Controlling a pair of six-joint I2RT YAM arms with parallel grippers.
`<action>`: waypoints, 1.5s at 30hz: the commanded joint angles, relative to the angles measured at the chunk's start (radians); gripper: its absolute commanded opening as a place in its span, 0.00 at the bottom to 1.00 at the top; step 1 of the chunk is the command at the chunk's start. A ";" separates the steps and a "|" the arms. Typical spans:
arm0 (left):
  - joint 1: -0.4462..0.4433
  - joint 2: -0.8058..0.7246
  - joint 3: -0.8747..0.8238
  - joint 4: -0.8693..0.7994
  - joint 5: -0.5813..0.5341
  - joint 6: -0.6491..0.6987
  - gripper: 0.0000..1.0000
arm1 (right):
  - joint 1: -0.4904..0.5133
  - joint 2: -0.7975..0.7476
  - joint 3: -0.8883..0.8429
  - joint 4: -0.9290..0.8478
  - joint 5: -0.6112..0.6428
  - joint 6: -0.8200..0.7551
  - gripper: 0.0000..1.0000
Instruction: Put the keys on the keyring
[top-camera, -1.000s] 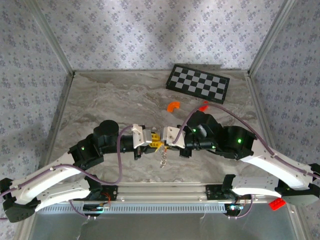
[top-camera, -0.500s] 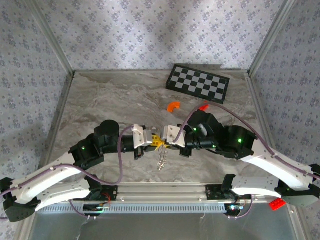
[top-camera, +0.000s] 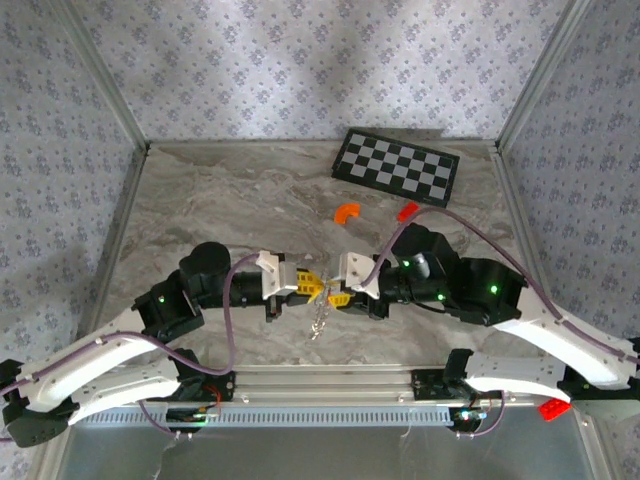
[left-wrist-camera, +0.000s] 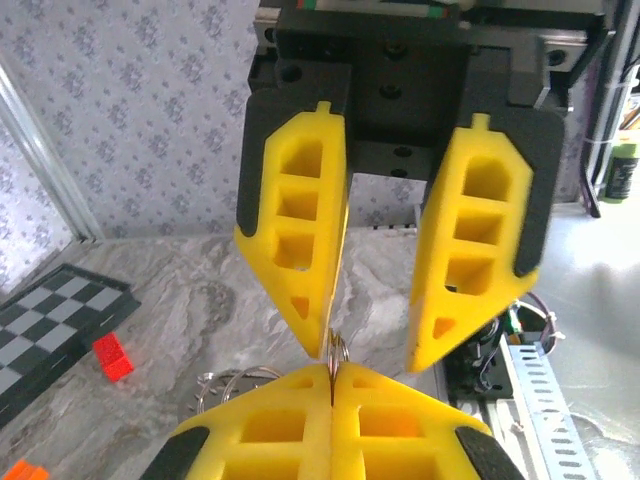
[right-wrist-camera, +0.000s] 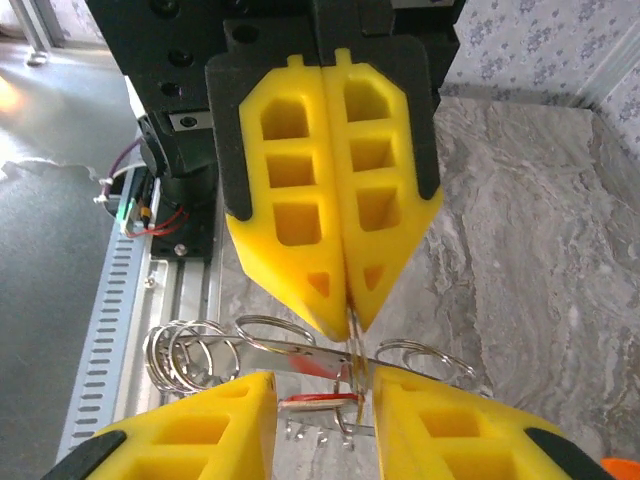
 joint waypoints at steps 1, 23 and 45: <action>-0.003 -0.013 0.012 0.091 0.079 -0.029 0.00 | -0.016 -0.031 -0.015 0.038 -0.047 0.046 0.30; -0.003 -0.019 0.030 0.115 0.139 -0.059 0.00 | -0.063 -0.076 -0.063 0.079 -0.137 0.076 0.03; -0.003 -0.021 0.022 0.129 0.177 -0.068 0.00 | -0.075 -0.050 -0.117 0.111 -0.142 0.091 0.00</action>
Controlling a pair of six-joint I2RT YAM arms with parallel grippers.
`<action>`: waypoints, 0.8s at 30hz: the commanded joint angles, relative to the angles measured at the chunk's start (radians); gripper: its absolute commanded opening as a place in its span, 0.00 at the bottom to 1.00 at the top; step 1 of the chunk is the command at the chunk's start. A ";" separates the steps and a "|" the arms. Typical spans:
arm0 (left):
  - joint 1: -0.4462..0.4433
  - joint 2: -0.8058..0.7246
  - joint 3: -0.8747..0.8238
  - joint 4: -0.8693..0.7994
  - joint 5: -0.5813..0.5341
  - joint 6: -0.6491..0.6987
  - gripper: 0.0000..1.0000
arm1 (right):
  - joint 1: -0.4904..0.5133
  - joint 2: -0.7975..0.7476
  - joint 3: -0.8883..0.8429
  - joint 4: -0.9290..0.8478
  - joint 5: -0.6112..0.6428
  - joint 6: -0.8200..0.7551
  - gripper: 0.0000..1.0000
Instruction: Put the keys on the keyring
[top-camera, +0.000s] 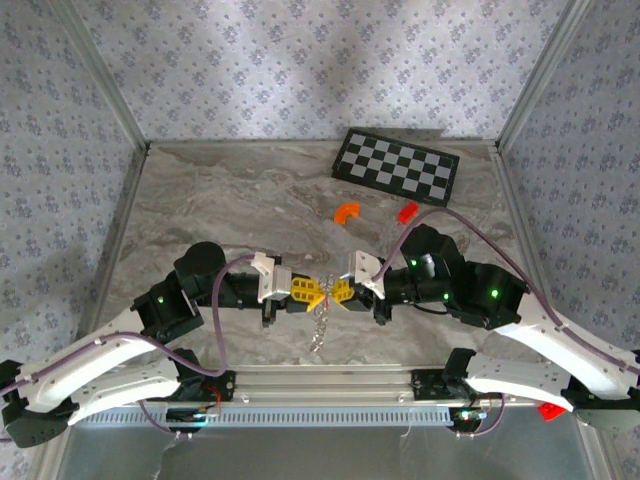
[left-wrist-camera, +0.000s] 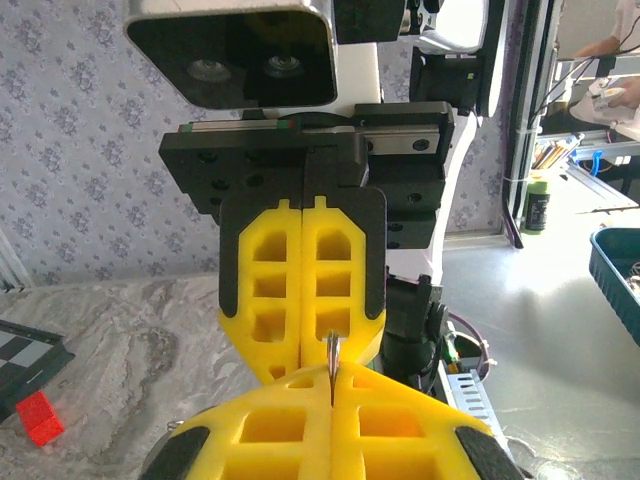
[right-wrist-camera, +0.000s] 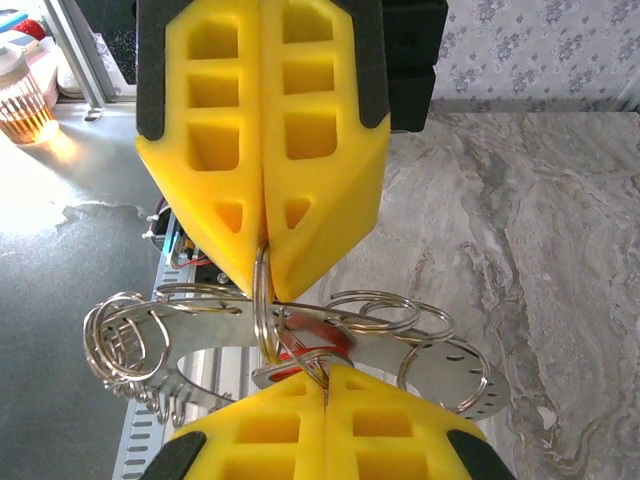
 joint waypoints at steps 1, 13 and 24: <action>-0.002 -0.019 0.023 0.068 0.041 -0.011 0.00 | -0.009 0.000 -0.015 0.021 0.012 0.008 0.02; -0.002 -0.035 0.016 0.079 0.032 -0.018 0.00 | -0.010 -0.112 -0.112 0.109 -0.010 0.058 0.42; -0.002 -0.035 0.014 0.094 0.030 -0.030 0.00 | -0.007 -0.167 -0.193 0.224 -0.056 0.122 0.40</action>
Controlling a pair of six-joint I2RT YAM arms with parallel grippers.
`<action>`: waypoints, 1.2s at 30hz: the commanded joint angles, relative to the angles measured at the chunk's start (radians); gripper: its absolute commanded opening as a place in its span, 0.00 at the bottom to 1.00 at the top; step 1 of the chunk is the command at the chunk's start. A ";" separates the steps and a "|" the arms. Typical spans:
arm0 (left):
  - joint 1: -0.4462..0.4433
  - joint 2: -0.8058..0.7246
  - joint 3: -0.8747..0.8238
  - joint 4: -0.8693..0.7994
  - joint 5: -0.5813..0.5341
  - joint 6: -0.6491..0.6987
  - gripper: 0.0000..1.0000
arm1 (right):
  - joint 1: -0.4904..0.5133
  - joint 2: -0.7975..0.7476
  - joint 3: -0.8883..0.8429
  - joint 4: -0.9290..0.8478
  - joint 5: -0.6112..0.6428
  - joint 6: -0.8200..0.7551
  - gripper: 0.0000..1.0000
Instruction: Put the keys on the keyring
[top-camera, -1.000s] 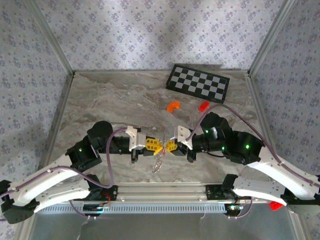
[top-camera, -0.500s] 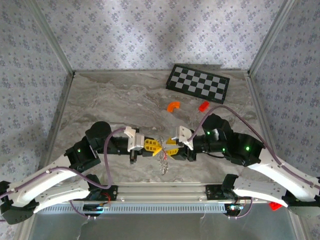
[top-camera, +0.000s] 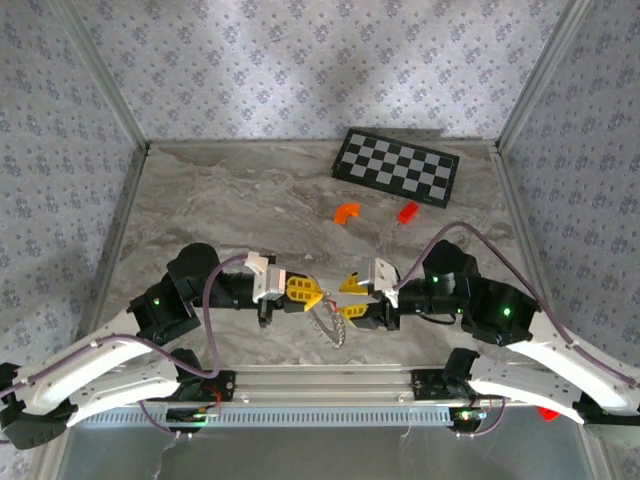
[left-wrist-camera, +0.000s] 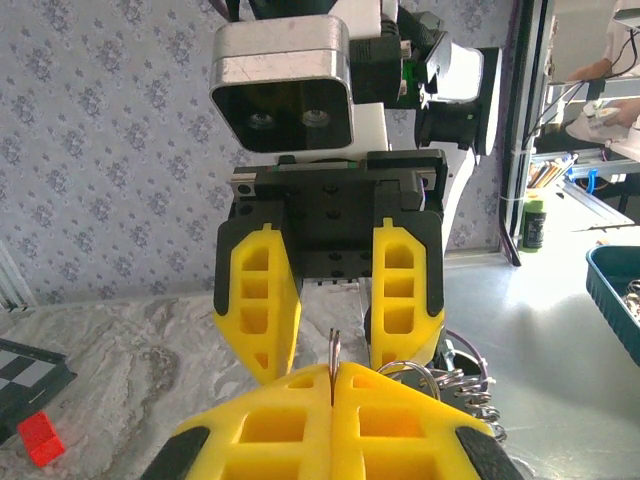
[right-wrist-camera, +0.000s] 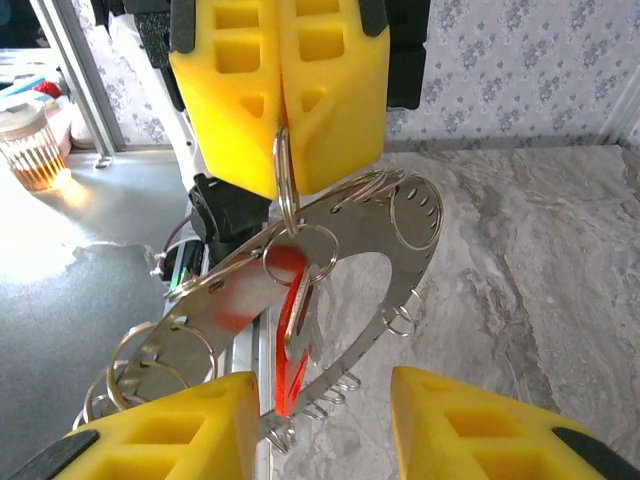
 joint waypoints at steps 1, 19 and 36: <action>-0.002 -0.016 0.015 0.065 0.030 -0.011 0.00 | -0.001 -0.003 -0.013 0.069 -0.038 0.039 0.41; -0.002 -0.020 0.013 0.056 0.025 -0.012 0.00 | 0.000 0.039 -0.048 0.170 -0.060 0.075 0.33; -0.002 -0.034 0.008 0.044 0.001 -0.008 0.00 | -0.001 0.011 -0.048 0.135 0.031 0.049 0.02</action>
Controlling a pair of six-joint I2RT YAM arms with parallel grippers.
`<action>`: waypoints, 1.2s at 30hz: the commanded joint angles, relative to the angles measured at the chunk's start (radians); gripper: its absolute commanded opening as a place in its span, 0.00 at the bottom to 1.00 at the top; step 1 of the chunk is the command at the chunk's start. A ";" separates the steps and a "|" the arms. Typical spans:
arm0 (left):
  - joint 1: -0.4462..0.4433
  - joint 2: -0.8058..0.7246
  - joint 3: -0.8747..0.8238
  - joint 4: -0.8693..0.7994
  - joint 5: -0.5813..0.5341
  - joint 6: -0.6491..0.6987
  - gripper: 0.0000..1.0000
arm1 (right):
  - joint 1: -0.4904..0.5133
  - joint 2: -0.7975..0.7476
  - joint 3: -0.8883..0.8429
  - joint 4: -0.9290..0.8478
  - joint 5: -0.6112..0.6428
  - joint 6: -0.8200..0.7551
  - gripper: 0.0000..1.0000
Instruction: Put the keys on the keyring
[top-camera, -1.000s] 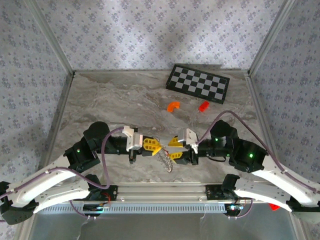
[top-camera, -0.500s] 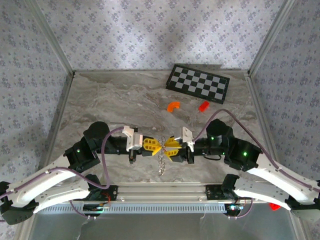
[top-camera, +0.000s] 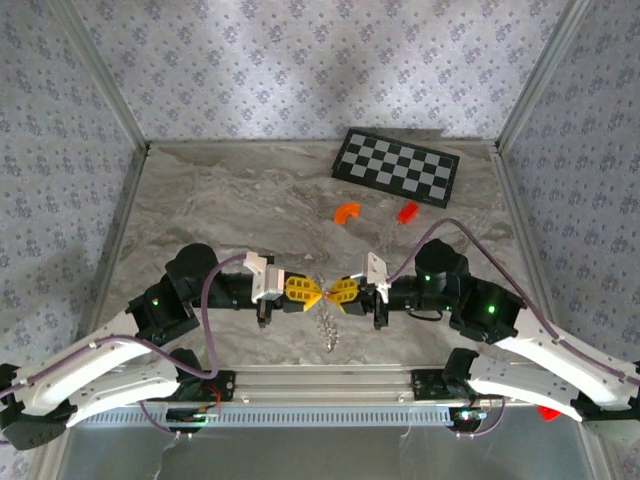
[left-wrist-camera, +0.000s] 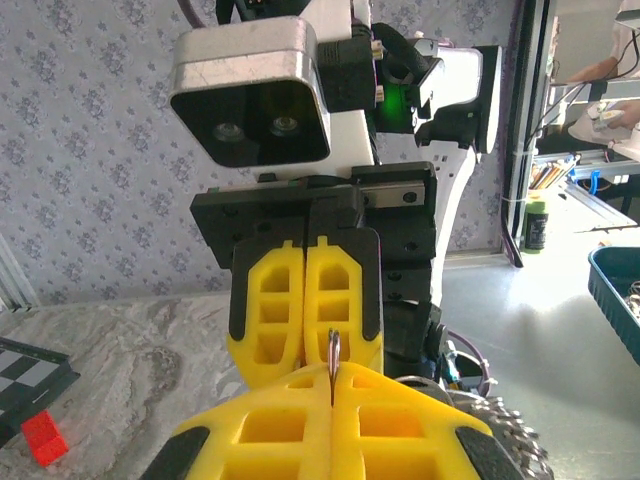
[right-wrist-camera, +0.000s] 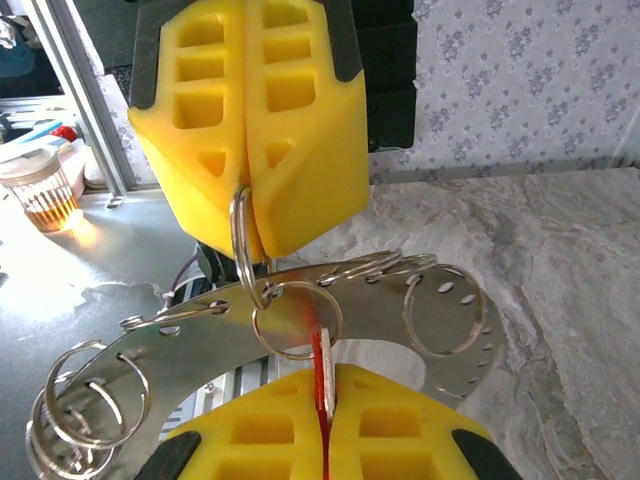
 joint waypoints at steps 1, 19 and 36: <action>-0.002 -0.029 0.009 0.047 0.005 -0.008 0.00 | -0.001 -0.020 0.004 -0.027 0.050 -0.020 0.01; -0.002 -0.006 0.019 -0.064 -0.059 0.042 0.00 | -0.001 -0.005 0.111 -0.142 0.121 -0.079 0.00; -0.001 0.058 0.012 -0.138 -0.178 0.074 0.00 | 0.045 0.056 0.158 -0.207 0.241 -0.122 0.00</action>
